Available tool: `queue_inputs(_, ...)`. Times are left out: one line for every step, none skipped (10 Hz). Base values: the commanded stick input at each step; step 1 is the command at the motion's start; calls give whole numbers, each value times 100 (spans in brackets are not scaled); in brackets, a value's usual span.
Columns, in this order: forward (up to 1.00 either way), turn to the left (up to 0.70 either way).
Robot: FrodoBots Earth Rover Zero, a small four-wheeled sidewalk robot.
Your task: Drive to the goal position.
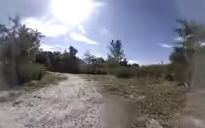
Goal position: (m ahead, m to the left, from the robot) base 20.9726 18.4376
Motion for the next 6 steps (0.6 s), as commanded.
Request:
queue_inputs(85, 0)
queue_inputs(85, 0)
queue_inputs(85, 0)
queue_inputs(85, 0)
queue_inputs(85, 7)
queue_inputs(85, 34)
